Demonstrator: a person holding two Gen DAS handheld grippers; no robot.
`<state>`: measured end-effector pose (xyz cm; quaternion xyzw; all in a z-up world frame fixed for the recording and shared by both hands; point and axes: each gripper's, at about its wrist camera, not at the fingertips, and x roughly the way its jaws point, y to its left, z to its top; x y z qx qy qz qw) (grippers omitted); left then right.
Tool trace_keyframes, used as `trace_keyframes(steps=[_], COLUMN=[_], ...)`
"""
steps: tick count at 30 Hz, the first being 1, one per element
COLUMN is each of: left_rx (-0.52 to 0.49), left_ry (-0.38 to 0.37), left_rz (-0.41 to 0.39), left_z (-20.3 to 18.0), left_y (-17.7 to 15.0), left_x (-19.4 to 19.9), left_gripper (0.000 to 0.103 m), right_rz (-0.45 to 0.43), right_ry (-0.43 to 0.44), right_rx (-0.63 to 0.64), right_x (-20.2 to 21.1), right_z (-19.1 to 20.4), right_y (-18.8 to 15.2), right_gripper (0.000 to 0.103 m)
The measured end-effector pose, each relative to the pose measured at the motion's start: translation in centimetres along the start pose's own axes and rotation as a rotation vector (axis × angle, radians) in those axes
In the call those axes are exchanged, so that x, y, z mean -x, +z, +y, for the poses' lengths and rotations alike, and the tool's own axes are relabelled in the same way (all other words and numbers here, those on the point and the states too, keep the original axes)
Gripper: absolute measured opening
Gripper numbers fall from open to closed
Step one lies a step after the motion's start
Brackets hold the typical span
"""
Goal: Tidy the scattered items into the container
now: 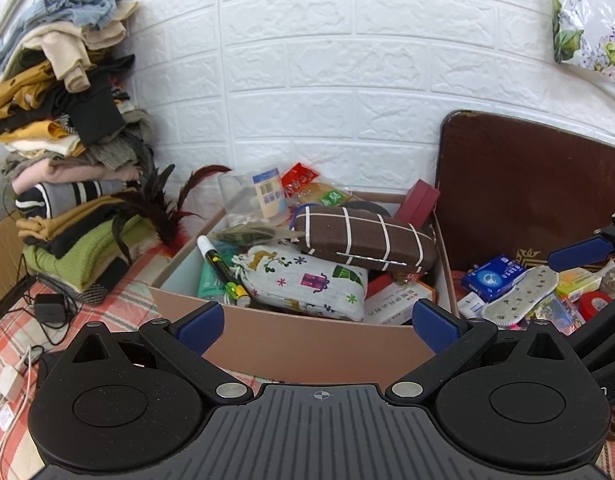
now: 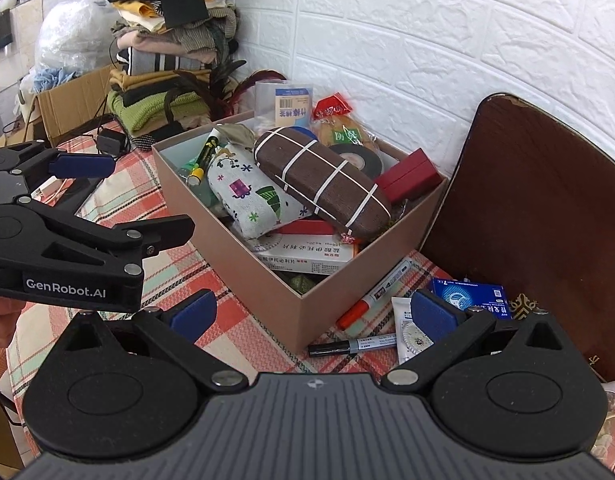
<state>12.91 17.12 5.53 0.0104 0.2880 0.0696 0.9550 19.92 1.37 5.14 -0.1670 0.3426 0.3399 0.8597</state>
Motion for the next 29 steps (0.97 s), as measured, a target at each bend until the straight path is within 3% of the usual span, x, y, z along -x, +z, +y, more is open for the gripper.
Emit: trace_keyframes(steps=[11, 29], left_rx=[0.016, -0.027], left_ry=[-0.014, -0.001], left_rz=[0.028, 0.007], left_z=[0.19, -0.66], left_y=[-0.15, -0.19], left_x=[-0.96, -0.73], left_gripper=[0.103, 0.103], right_rz=[0.021, 0.042], right_ry=[-0.001, -0.025], right_rx=[-0.007, 0.038], right_x=[-0.64, -1.00], right_z=[-0.18, 0.24], right_y=[-0.18, -0.40], right_gripper=[0.103, 0.103])
